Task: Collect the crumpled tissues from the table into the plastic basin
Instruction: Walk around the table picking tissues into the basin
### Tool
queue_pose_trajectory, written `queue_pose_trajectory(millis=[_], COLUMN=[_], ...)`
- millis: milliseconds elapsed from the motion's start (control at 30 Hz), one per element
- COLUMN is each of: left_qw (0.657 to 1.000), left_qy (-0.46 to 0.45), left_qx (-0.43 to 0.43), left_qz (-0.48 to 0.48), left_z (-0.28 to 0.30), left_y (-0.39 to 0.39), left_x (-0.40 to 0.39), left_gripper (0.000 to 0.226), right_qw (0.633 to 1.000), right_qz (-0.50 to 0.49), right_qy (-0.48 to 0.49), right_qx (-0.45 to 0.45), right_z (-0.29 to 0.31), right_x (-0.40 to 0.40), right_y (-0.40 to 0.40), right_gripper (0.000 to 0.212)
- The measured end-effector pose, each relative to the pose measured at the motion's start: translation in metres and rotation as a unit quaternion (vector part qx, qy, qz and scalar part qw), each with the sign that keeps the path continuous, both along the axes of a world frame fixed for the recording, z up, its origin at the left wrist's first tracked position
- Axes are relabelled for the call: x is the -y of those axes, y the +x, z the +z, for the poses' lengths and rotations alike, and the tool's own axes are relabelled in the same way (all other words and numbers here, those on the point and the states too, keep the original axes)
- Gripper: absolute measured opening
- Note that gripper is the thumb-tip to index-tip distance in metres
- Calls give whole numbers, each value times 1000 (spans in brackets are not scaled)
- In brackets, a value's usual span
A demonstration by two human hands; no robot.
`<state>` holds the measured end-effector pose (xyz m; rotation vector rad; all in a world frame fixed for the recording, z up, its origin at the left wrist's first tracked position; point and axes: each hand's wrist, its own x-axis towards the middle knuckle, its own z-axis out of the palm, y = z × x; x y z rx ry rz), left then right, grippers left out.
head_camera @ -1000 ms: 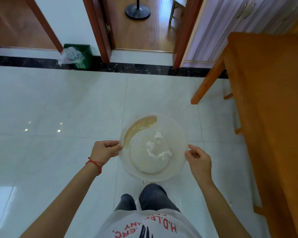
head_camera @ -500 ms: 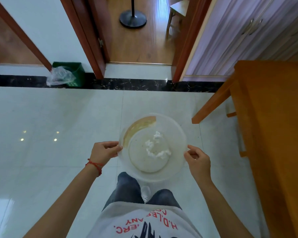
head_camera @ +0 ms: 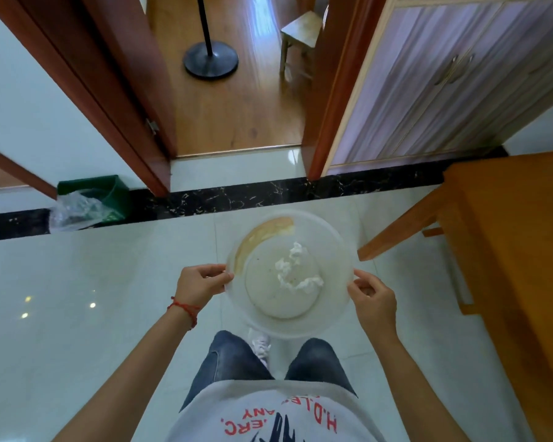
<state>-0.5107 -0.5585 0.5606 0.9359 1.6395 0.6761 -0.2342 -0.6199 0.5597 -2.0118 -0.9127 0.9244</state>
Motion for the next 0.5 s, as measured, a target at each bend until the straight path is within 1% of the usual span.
queue_pose_trajectory(millis=[300, 500], left_qw=[999, 997], left_qy=[-13, -18], left_qx=[-4, 7], left_qz=[-44, -68], left_z=[-3, -8], left_y=[39, 89], left_x=[-136, -221], left_gripper=[33, 29], right_qw=[999, 996], right_qz=[-54, -94], right_qy=[-8, -6], right_qx=[6, 3], right_z=[-2, -10], right_x=[-97, -166], right_y=[30, 70], right_gripper=[25, 23])
